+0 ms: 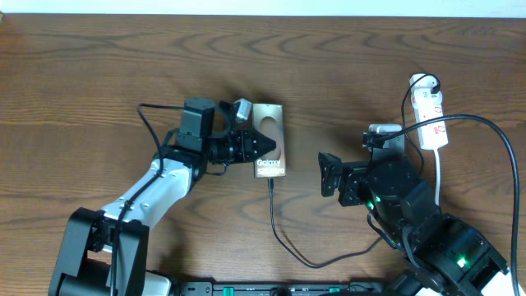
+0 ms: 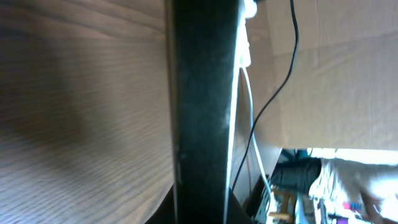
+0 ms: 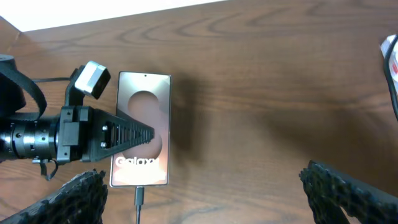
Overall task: Plug charger to phone and switch on socket
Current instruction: 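Lower the phone with the left gripper toward the table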
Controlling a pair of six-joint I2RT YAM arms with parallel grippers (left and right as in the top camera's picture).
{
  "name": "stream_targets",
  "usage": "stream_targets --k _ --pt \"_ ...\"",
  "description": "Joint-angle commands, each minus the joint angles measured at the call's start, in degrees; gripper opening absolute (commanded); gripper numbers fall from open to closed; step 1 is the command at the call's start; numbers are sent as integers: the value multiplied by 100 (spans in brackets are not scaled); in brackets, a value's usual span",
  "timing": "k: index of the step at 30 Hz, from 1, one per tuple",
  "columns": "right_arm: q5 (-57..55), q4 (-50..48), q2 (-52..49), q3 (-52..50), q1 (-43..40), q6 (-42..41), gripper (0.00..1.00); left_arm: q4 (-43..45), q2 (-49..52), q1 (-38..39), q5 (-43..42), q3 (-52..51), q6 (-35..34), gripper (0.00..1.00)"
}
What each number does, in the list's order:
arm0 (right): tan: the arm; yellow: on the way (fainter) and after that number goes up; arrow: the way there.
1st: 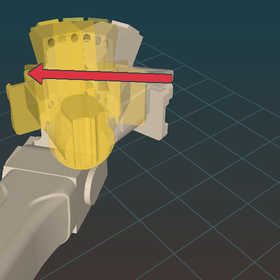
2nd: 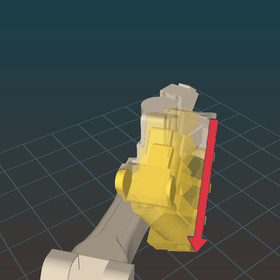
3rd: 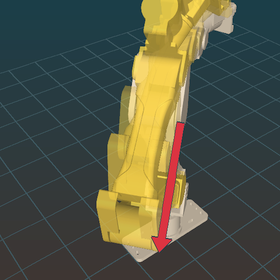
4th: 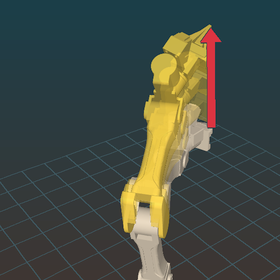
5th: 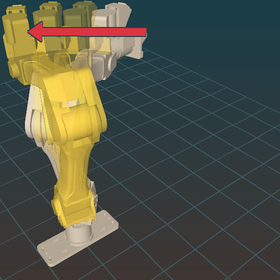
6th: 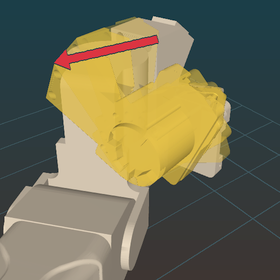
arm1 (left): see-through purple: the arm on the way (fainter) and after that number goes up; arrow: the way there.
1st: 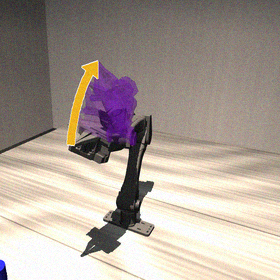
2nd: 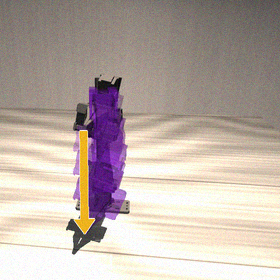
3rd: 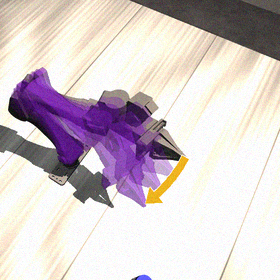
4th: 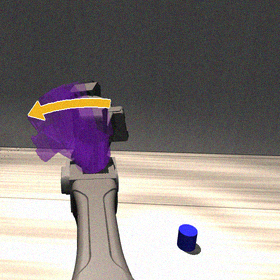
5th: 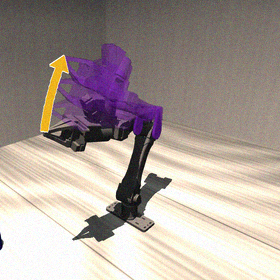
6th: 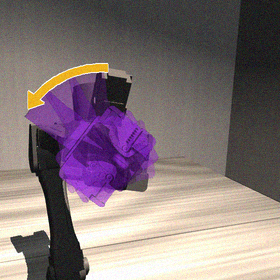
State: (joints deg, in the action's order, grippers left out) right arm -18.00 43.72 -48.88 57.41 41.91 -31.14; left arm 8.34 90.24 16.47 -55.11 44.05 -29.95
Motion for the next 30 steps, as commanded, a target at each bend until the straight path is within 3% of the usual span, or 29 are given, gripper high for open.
stream_targets --k 1,7,22,30 --pt "-140 131 28 98 -24 -328 99 50 -31 66 -83 87 378 7" --pt "-138 437 24 98 -24 -680 99 94 140 59 146 92 730 7" --pt "-138 566 9 98 -24 -678 99 221 2009 59 -221 922 741 7" --pt "-138 605 -192 98 -24 -678 99 -138 2144 59 398 935 741 12"
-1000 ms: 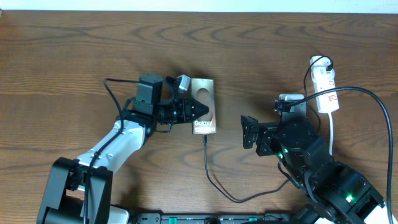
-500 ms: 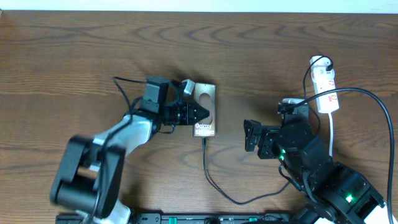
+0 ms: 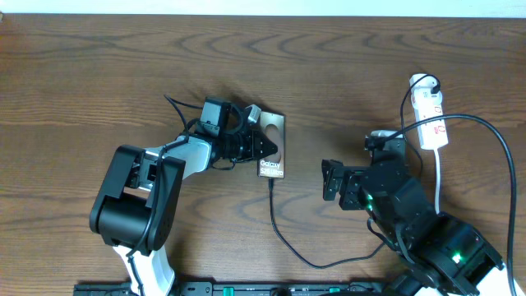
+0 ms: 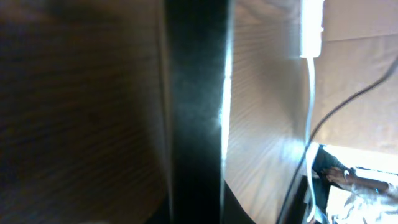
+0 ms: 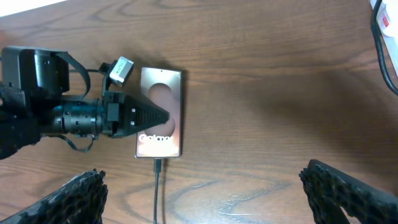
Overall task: Plug charger to phone and switch on socket
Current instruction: 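Lower the phone with the left gripper toward the table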
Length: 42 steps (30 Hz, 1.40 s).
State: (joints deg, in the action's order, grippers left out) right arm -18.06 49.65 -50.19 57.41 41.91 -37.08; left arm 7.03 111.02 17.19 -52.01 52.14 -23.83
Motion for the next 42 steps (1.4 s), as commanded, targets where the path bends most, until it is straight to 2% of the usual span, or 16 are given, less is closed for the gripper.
stream_targets --k 1,4,7,10,31,42 --pt "-131 13 -96 98 -24 -83 99 -7 66 -13 92 127 131 13" --pt "-103 13 -210 98 -24 -83 99 -17 66 -13 203 125 129 17" --pt "-37 13 -323 98 -24 -85 99 -15 66 -13 203 125 129 17" --pt "22 24 -409 98 -24 -83 99 -17 66 -13 219 125 129 25" --pt "83 273 -560 98 -24 -83 99 -247 66 -13 557 125 136 54" --pt "87 398 -977 98 -24 -83 99 -662 66 -13 994 127 354 59"
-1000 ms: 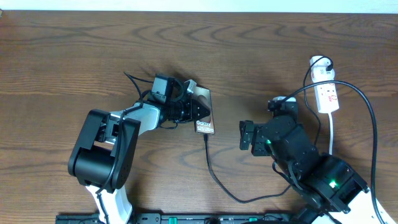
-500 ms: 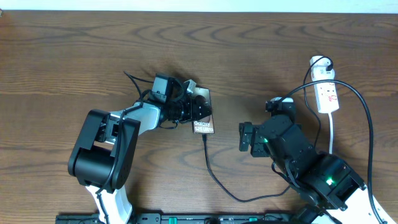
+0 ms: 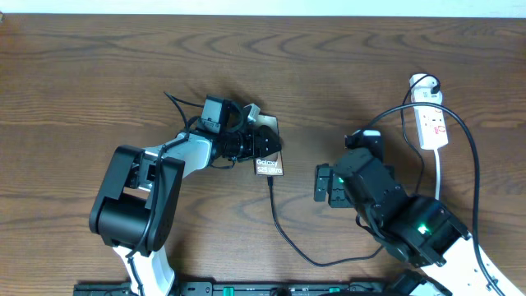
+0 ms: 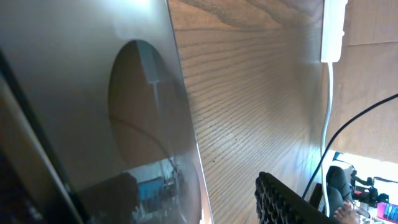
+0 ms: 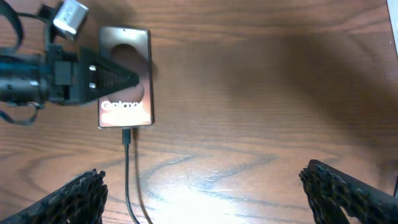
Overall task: Plug charger to phone and switch on socket
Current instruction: 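Lower the phone with the left gripper toward the table, then lay the phone flat on the table and open the left gripper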
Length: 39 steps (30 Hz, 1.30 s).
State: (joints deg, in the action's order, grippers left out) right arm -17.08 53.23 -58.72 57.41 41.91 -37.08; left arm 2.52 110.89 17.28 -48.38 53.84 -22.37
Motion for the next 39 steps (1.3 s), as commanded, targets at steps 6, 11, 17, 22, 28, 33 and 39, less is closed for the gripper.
stream_targets --k 6,11,17,22,28,33,39 --pt "-13 61 -232 98 -24 -83 99 -363 76 -22 914 -44 223 67" --pt "-22 31 -236 98 -24 -81 99 -579 76 -22 1283 -44 225 71" --pt "-63 33 -238 98 -24 -79 99 -726 76 -22 1480 -33 245 74" --pt "-85 33 -238 98 -24 -79 99 -839 76 -22 1755 26 245 78" --pt "-107 20 -249 98 -24 -79 99 -1134 74 -22 2039 116 352 79" --pt "-103 15 -326 98 -24 -79 99 -1493 74 -22 2256 236 466 79" --pt "-101 15 -435 98 -24 -81 99 -1569 74 -22 2358 313 476 79"
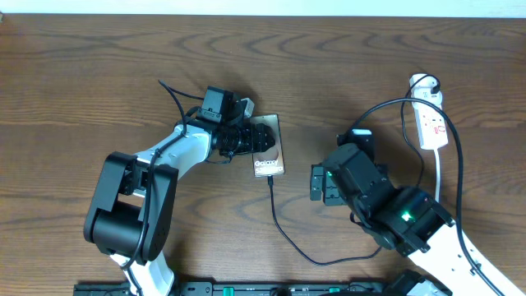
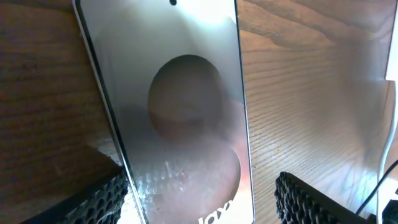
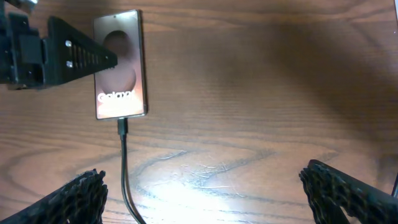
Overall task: Plug charger to phone and switch on socket
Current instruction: 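Lay the phone flat on the table and open the left gripper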
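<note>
The phone (image 1: 268,145) lies flat on the wooden table with its screen lit, and it fills the left wrist view (image 2: 186,112). A black charger cable (image 1: 283,234) is plugged into its near end and also shows in the right wrist view (image 3: 124,168). My left gripper (image 1: 256,141) is open, its fingers (image 2: 106,199) either side of the phone's near half. My right gripper (image 1: 316,182) is open over bare table to the phone's right, with nothing between its fingers (image 3: 81,199). The white socket strip (image 1: 431,119) lies at the far right.
The black cable loops along the table's front edge towards the right arm (image 1: 394,214). A second black cable (image 1: 411,103) arcs from the socket strip's plug (image 1: 423,82) over the right arm. A white lead (image 1: 440,177) trails down from the strip.
The phone was tipped up on one side at the left gripper; now it lies flat, face up. The left gripper's fingers now stand apart. The right wrist has shifted slightly, so the phone sits farther off in its view.
At first the left gripper lay across the phone with the cable plugged in, and the right gripper was open beside it. The left arm then swung round, still on the phone. Later the phone was tilted up. Now it lies flat between open fingers.
</note>
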Controlling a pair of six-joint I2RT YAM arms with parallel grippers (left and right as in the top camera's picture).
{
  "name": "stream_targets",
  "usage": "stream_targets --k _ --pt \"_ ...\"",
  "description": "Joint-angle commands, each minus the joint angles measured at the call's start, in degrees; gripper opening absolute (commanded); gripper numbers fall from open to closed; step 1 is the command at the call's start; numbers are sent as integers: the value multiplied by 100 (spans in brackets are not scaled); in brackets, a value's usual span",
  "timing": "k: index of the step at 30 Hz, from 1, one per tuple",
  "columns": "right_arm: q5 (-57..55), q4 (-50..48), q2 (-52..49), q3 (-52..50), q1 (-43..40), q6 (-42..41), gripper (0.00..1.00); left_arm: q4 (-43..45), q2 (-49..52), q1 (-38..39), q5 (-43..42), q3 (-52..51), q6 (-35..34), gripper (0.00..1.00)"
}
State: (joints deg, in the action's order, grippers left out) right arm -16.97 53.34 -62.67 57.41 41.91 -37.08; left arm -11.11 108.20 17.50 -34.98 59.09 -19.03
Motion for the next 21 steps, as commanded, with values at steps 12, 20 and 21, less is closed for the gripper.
stream_targets --k 12,20,21 --pt "-114 -46 -61 98 -24 -81 99 -568 330 -44 1665 -162 142 79" --pt "-114 -94 -61 98 -24 -83 99 -793 181 -44 2035 -70 142 80" --pt "-114 -111 -61 98 -24 -81 99 -815 136 -44 2079 -70 144 80"
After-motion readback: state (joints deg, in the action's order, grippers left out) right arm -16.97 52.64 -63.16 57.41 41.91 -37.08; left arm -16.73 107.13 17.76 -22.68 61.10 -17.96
